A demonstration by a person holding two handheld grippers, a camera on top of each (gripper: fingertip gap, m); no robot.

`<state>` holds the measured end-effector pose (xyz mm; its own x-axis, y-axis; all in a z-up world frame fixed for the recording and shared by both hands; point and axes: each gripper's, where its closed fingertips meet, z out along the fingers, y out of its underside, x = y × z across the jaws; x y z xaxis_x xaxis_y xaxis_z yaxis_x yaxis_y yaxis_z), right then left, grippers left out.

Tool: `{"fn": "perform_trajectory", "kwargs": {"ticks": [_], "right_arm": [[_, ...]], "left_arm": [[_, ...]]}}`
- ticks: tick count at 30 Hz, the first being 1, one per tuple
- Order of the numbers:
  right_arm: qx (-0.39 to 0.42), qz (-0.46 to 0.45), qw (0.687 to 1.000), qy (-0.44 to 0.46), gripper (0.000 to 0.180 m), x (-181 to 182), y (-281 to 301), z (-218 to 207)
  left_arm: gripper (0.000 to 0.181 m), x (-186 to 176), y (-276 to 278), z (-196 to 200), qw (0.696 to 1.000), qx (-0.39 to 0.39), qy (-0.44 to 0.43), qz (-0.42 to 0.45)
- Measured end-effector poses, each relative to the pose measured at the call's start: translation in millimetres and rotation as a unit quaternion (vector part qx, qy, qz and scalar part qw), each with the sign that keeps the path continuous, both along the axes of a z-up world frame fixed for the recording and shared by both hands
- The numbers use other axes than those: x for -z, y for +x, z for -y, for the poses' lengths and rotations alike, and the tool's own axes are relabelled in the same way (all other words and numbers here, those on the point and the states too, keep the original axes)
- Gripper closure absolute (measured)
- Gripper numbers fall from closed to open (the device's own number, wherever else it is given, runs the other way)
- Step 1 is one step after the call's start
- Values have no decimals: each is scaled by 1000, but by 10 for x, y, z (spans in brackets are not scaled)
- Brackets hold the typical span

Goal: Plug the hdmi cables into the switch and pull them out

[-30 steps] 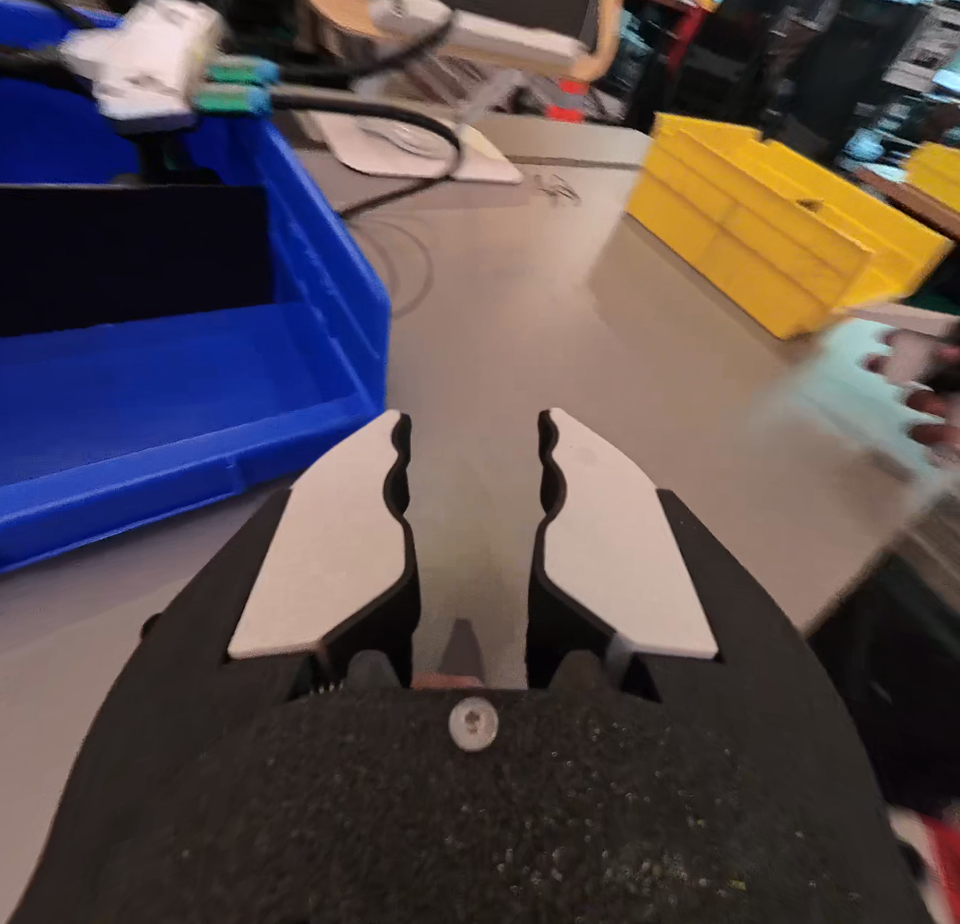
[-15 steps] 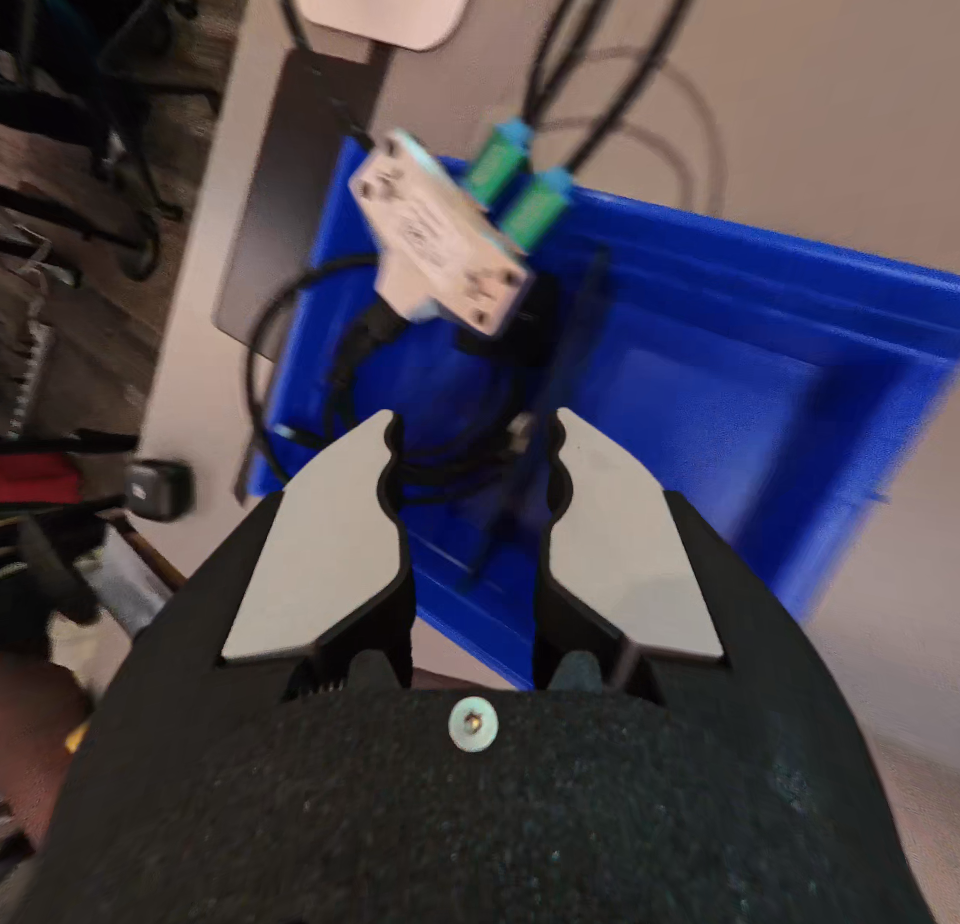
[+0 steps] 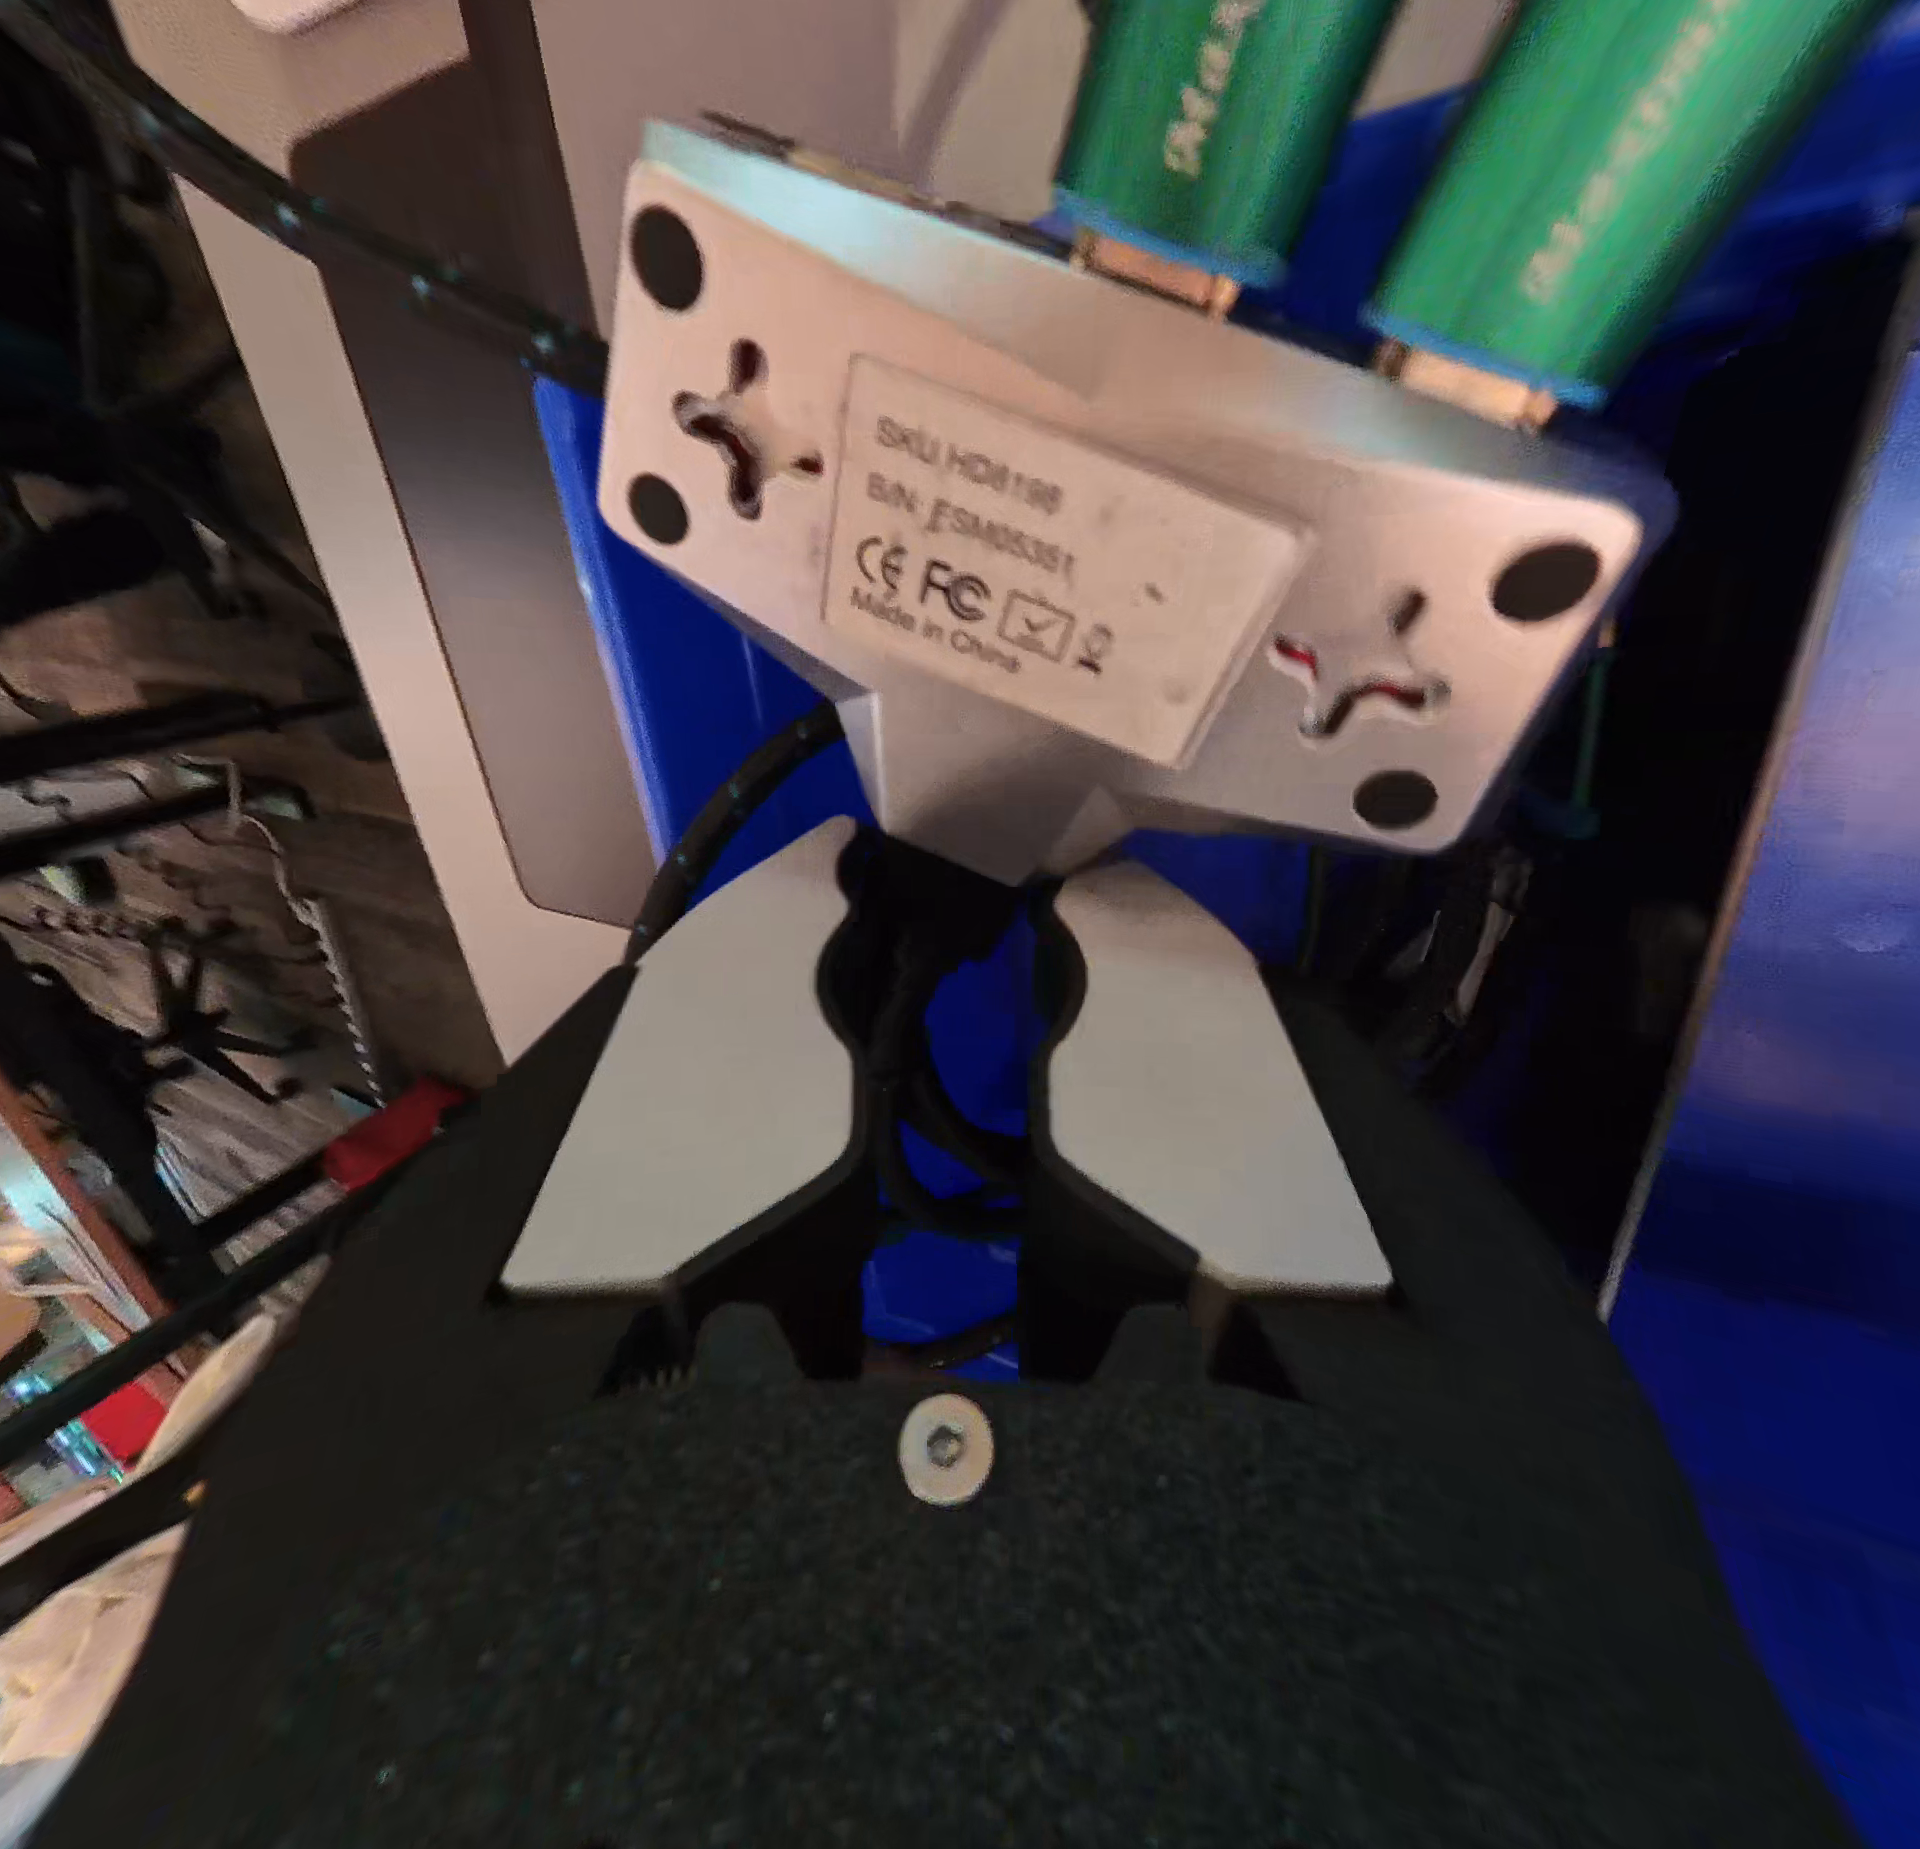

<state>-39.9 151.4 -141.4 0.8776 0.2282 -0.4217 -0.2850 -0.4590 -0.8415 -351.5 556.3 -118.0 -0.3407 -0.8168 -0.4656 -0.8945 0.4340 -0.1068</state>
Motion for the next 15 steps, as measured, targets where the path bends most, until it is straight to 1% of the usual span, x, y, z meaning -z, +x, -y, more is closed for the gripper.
{"fn": "perform_trajectory", "kwargs": {"ticks": [4, 7, 11, 13, 15], "right_arm": [[-1, -25, 1000, -8, 124, 13, 0, 34], [-4, -9, 1000, -3, 124, 5, -17, 67], [-11, 9, 1000, 4, 124, -11, -50, 102], [-14, 12, 1000, 8, 124, -27, -67, 111], [-14, 13, 1000, 17, 124, -63, -87, 106]], "left_arm": [[156, -229, -46, 60, 1000, 9, 19, 11], [157, -512, -77, 82, 997, 9, 69, 26], [157, -1057, -76, 171, 986, 2, 151, 72], [158, -1354, -82, 263, 976, 1, 196, 96], [158, -1641, -110, 372, 960, 3, 261, 99]]}}
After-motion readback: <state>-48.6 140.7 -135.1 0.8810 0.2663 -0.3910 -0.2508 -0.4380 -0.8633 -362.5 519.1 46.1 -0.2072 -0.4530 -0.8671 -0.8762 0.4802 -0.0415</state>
